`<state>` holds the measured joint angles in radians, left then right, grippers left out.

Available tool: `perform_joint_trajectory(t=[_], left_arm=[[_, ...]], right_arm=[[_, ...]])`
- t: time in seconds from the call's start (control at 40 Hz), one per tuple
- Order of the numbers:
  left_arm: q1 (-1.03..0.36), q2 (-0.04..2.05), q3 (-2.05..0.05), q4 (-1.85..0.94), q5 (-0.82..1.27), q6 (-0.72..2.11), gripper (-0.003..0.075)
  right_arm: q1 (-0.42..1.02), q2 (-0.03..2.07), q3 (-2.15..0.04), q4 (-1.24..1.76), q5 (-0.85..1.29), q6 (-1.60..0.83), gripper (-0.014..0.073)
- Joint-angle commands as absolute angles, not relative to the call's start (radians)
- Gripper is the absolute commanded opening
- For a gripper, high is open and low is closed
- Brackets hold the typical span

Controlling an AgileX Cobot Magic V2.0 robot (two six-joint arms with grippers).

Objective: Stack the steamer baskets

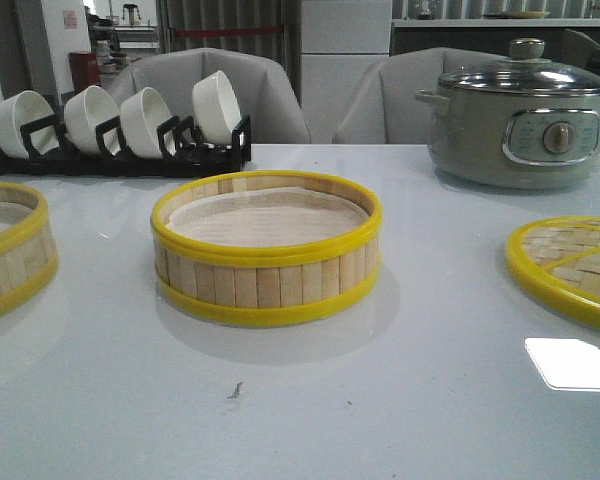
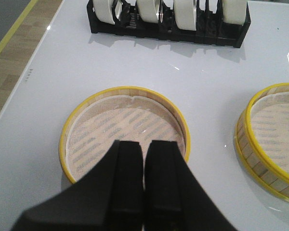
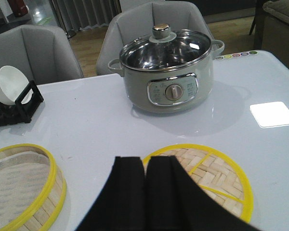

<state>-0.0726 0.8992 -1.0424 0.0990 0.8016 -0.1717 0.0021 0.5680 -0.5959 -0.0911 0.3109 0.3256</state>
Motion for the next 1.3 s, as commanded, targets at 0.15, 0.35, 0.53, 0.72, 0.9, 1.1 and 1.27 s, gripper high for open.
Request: perform_joint_trajectory(t=[0.15, 0.35, 0.53, 0.72, 0.9, 1.1, 1.27], left_arm=[[-0.079, 0.893, -1.072, 0.084, 0.740, -0.174, 0.0092], [-0.079, 0.893, -1.068, 0.076, 0.748, -0.174, 0.0092], [-0.079, 0.893, -1.068, 0.075, 0.766, -0.174, 0.0092], [-0.079, 0.893, -1.067, 0.075, 0.785, -0.172, 0.0092], [-0.081, 0.893, -1.026, 0.070, 0.778, -0.172, 0.0092], [-0.131, 0.893, -0.960, 0.071, 0.769, -0.172, 0.0092], [-0.140, 0.893, -0.933, 0.071, 0.770, -0.172, 0.0092]], right_arm=[[0.007, 0.588, -0.634, -0.093, 0.383, 0.322, 0.0056], [0.037, 0.682, -0.634, -0.093, 0.495, 0.322, 0.0056], [0.038, 0.762, -0.634, -0.093, 0.505, 0.322, 0.0056], [0.038, 0.767, -0.634, -0.093, 0.425, 0.322, 0.0056], [0.038, 0.787, -0.670, -0.091, 0.475, 0.322, 0.0056], [0.053, 0.864, -0.796, -0.091, 0.603, 0.322, 0.0056], [0.057, 0.878, -0.826, -0.093, 0.585, 0.322, 0.0056]])
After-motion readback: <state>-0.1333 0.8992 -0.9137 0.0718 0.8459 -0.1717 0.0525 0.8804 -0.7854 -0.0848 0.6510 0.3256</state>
